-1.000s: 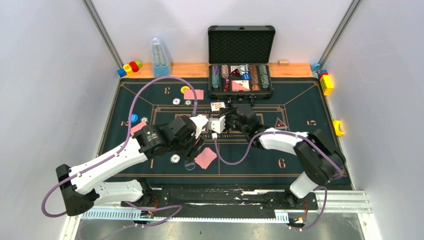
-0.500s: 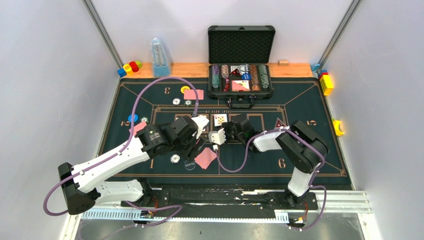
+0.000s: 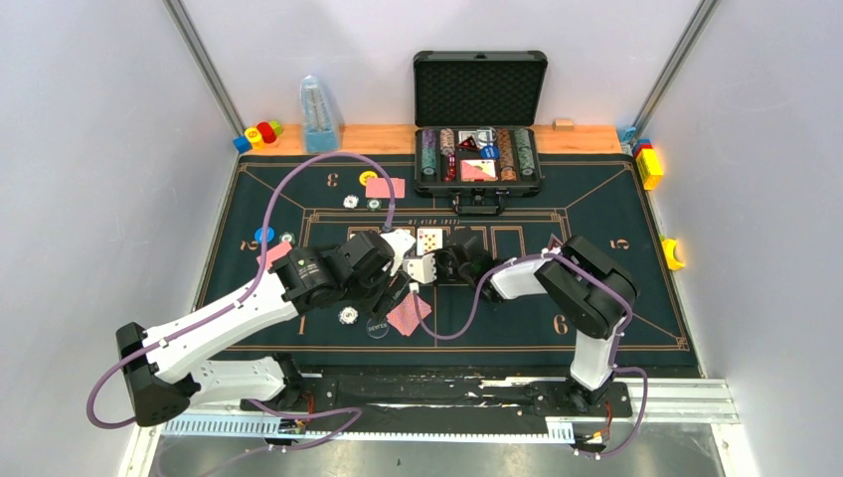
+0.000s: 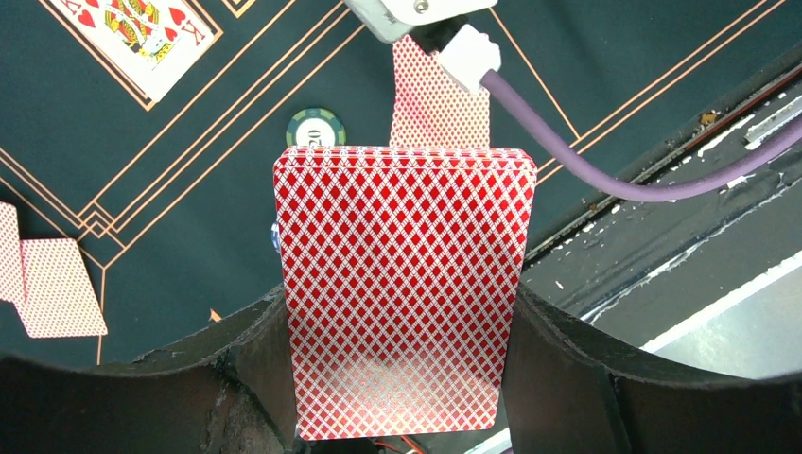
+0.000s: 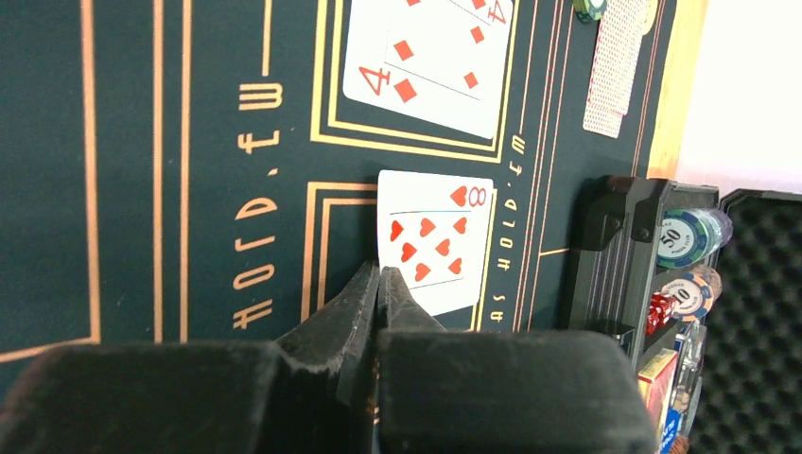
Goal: Distribute texas hold em gaming equipment
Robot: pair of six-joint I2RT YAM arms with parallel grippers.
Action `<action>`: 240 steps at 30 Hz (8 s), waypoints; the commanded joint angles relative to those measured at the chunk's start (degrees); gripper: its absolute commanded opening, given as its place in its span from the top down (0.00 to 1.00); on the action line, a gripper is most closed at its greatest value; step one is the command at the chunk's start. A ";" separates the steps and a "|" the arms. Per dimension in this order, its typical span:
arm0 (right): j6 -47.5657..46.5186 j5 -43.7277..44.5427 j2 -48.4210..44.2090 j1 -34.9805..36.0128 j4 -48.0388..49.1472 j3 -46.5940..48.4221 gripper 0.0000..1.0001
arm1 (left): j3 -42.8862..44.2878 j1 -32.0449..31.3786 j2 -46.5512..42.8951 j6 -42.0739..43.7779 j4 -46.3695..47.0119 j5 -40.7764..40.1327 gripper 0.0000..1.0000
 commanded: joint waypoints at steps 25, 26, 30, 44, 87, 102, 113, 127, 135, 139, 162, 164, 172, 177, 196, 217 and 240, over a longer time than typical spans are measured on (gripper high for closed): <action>1.47 0.17 -1.96 0.73 -12.17 -0.47 0.63 | 1.79 0.09 -0.88 -1.41 -0.36 -3.73 1.00; 1.02 0.22 -1.96 0.73 -12.34 -0.58 0.63 | 1.76 0.05 -0.91 -1.40 -0.33 -3.75 1.00; 0.25 -2.16 -3.04 0.81 -15.68 -0.78 0.58 | 1.81 0.12 -1.16 -1.47 -0.36 -3.90 1.00; 2.80 -12.75 -23.35 -0.41 -25.21 2.05 0.00 | 1.70 0.09 -1.01 -1.21 0.04 -3.48 1.00; 118.79 -39.08 -28.93 -4.25 -8.02 -0.83 0.09 | 2.29 -0.08 3.85 1.89 3.91 12.41 1.00; 121.35 -48.36 -14.18 3.41 -6.43 7.10 0.12 | 1.22 -0.14 1.06 2.30 4.29 11.99 1.00; 115.77 -44.90 -14.24 2.82 -16.27 8.82 0.13 | 1.02 -0.14 0.45 2.32 4.35 11.80 1.00; 110.28 -36.51 -22.05 0.29 -24.61 7.48 0.13 | 0.73 -0.14 -0.41 2.40 4.30 11.95 1.00; 110.74 -39.16 -21.79 0.60 -22.48 8.31 0.13 | 0.55 -0.13 -0.40 2.47 4.33 11.86 1.00; 114.59 -45.31 -19.05 1.82 -13.74 6.95 0.13 | 0.66 -0.14 -0.20 2.51 4.33 11.87 1.00; 109.00 -26.41 -22.38 1.30 -28.12 6.13 0.13 | 0.58 -0.14 -0.94 2.47 4.30 12.08 1.00; 108.53 -26.74 -22.56 1.34 -28.47 6.28 0.13 | 0.59 -0.14 -1.01 2.44 4.33 12.00 1.00; 107.67 -24.81 -24.24 0.91 -30.53 6.38 0.13 | 0.47 -0.14 -1.38 2.40 4.35 11.86 1.00; 106.22 -26.62 -25.38 0.90 -30.73 7.19 0.13 | 0.44 -0.14 -1.12 2.53 4.31 11.91 1.00; 105.84 -25.02 -32.21 0.90 -30.28 8.50 0.32 | 0.42 -0.13 -0.34 2.66 4.36 12.75 1.00; 107.81 -20.33 -35.76 -0.11 -30.29 6.29 0.85 | 0.20 -0.14 -0.50 2.58 4.31 12.85 1.00; 111.13 -30.25 -33.77 -0.24 -26.59 3.30 0.67 | 0.30 -0.14 -0.43 2.41 4.31 11.81 1.00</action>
